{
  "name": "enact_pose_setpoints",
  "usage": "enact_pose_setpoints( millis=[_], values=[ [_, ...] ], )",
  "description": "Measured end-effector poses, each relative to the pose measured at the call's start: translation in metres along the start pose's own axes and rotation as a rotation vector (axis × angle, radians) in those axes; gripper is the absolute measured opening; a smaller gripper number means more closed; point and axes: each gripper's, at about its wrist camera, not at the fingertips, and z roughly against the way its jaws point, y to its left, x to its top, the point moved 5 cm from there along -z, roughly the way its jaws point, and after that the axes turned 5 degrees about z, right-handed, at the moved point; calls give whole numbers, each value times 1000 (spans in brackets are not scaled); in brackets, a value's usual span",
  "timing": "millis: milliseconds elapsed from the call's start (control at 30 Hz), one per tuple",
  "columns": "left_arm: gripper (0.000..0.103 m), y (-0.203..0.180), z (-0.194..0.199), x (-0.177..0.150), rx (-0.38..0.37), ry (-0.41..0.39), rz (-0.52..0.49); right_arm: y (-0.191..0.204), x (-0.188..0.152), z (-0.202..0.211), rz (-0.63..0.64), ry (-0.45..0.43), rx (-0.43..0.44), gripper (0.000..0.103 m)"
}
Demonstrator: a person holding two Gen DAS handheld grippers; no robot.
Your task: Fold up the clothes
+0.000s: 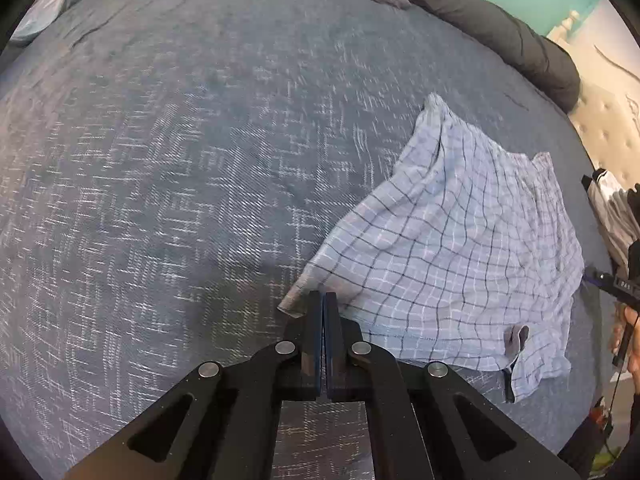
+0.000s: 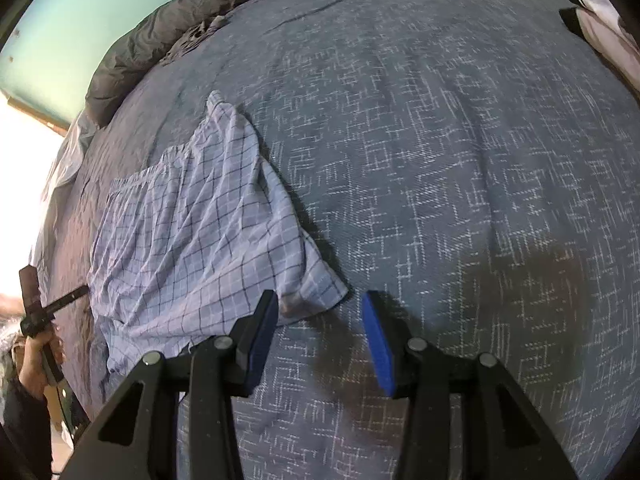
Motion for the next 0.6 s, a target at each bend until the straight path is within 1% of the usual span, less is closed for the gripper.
enact_pose_setpoints(
  millis=[33,67,100,200,300,400,467,500,533,600],
  values=[
    [0,2,1,1,3,-4,2,1,0,0,7,-4,-2,32],
    [0,3,1,3,6,-7,4,2,1,1,15,-7,-3,19],
    [0,5,2,4,8,-11,6,3,1,1,22,-11,-5,15],
    [0,12,3,6,11,-14,25,3,1,3,32,-16,-1,7],
    [0,21,11,6,-5,-18,47,1,1,6,35,-23,-2,5],
    [0,20,15,6,-53,-11,63,-1,0,9,38,-31,-3,3],
    [1,17,17,6,-31,-21,35,-2,0,11,41,-36,-4,3],
    [2,16,15,6,-37,-18,35,-3,0,12,42,-38,-4,3],
    [4,16,12,6,-51,-2,45,-3,0,14,43,-41,-5,3],
    [22,15,3,2,-46,26,42,-5,0,16,45,-46,-5,3]
  ],
)
